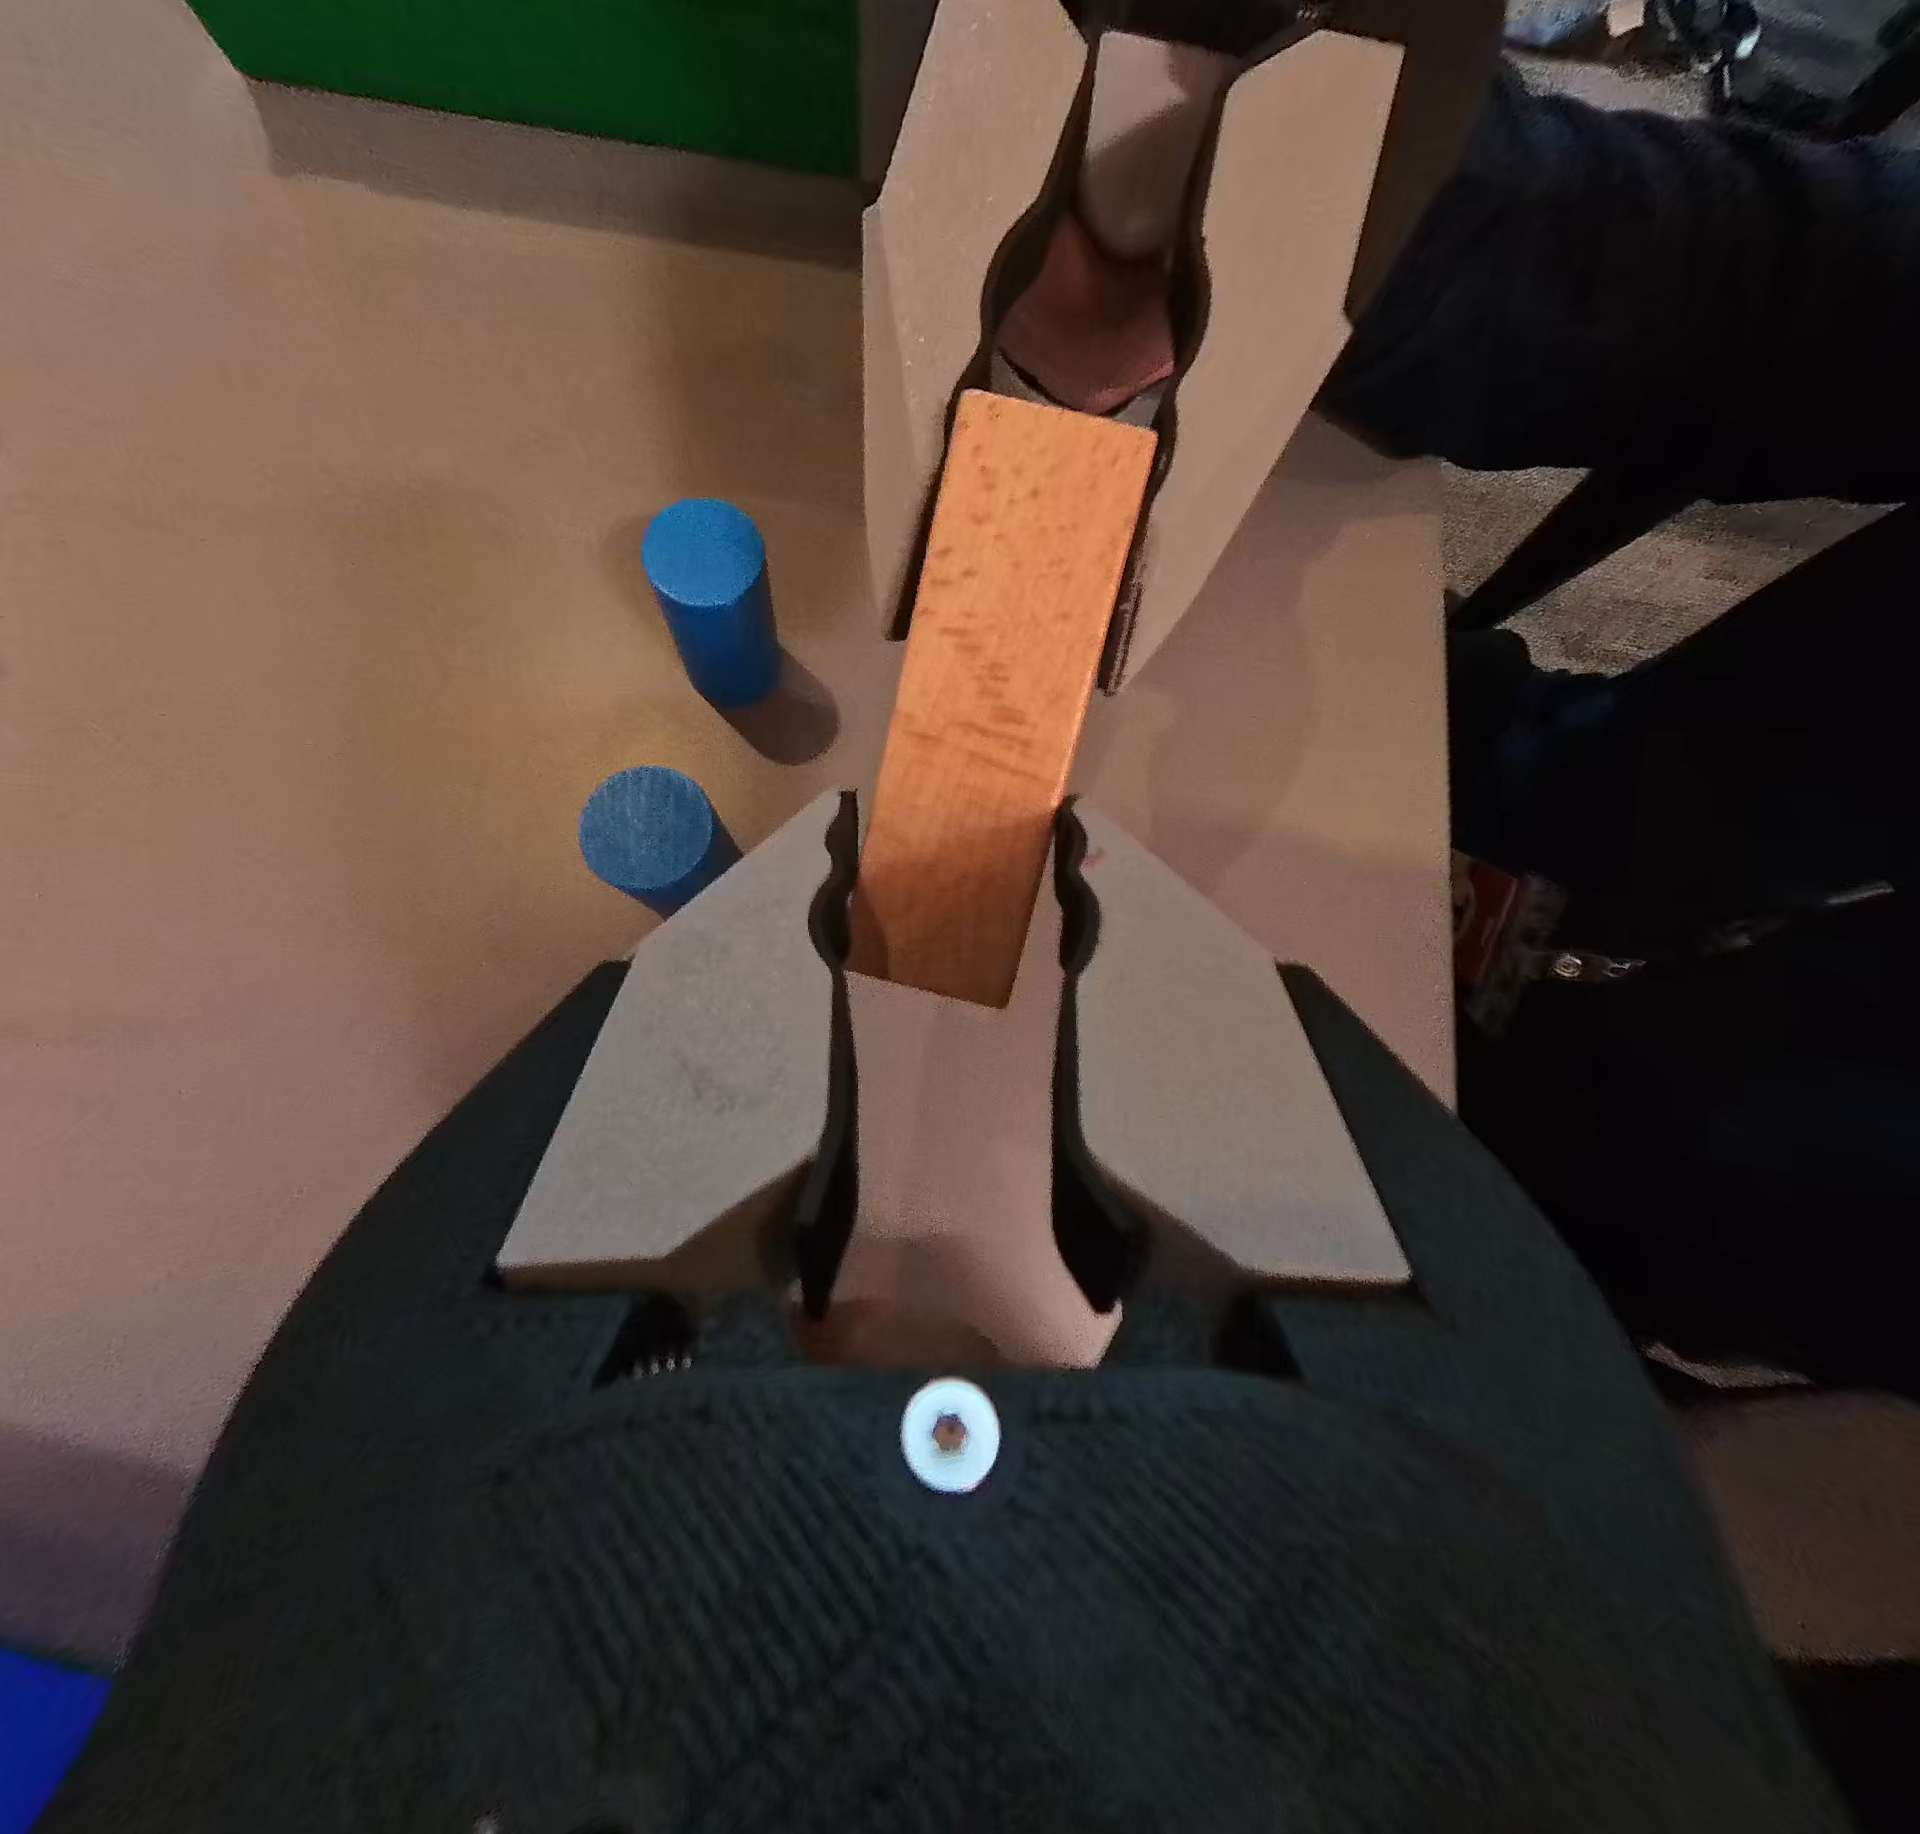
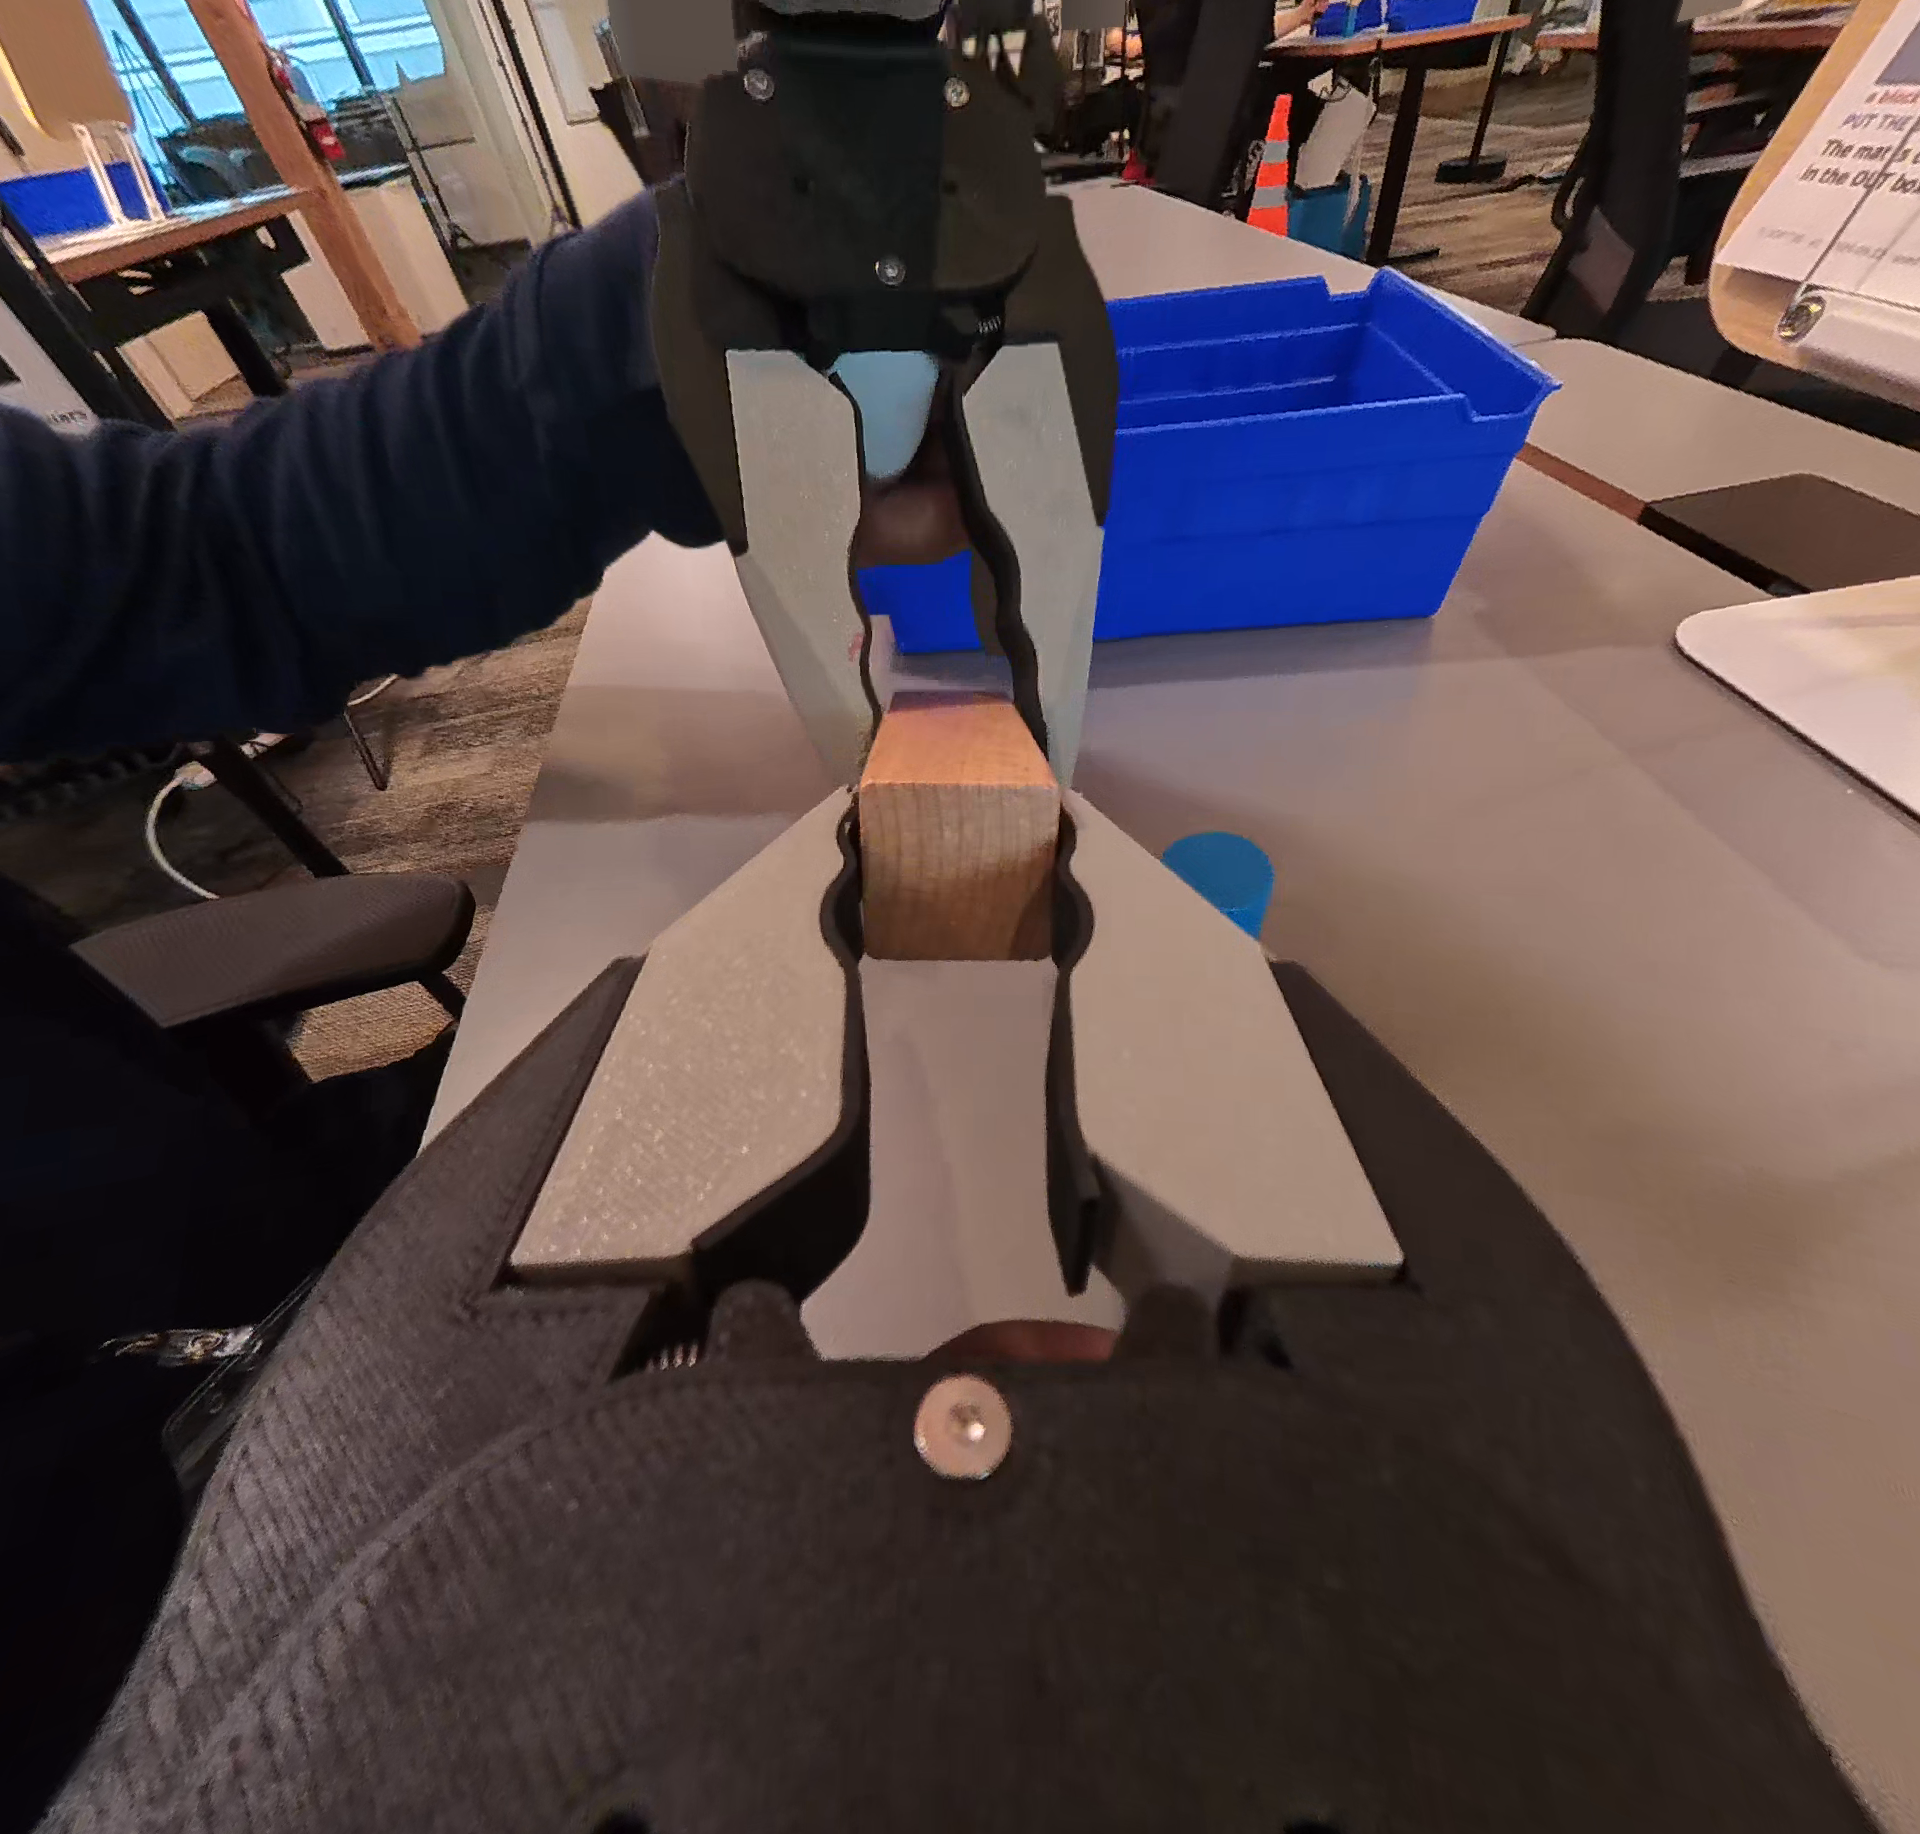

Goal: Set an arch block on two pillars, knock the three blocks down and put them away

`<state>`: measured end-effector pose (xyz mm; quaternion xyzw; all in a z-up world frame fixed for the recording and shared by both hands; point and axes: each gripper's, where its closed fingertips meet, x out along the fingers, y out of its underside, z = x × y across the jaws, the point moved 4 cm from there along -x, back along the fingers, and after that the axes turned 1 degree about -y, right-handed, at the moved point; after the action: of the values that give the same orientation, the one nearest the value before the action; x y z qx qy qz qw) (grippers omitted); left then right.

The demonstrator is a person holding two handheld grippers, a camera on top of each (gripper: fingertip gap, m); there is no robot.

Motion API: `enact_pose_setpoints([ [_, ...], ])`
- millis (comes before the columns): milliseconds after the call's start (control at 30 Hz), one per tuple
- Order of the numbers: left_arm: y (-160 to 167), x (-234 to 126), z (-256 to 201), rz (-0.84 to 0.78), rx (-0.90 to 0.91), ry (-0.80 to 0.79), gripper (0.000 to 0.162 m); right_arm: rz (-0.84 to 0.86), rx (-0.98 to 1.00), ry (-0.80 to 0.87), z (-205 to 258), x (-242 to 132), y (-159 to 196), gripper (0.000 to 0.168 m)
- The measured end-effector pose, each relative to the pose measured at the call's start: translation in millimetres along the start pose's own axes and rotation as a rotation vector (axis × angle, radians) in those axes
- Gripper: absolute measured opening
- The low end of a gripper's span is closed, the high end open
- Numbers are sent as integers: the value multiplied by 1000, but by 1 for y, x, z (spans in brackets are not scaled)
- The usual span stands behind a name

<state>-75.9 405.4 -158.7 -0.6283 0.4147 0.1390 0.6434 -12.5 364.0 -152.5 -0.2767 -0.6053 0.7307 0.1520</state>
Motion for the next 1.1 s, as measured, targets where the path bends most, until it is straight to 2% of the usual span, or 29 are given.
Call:
enact_pose_setpoints([
  [467, 10, 12, -7, -236, -38, 27, 36, -71, 31, -38, 5, 1, -8, 31],
  [700, -3, -1, -2, -368, -12, 46, 32, -94, 65, -45, -6, -6, -8, 32],
  [967, -10, 3, 9, -258, 39, 1, 32, -17, 64, -56, -21, -12, 5, 36],
  [1100, -6, 1, 10, -258, 43, -35, 32, 56, -17, 49, -25, -13, 10, 44],
])
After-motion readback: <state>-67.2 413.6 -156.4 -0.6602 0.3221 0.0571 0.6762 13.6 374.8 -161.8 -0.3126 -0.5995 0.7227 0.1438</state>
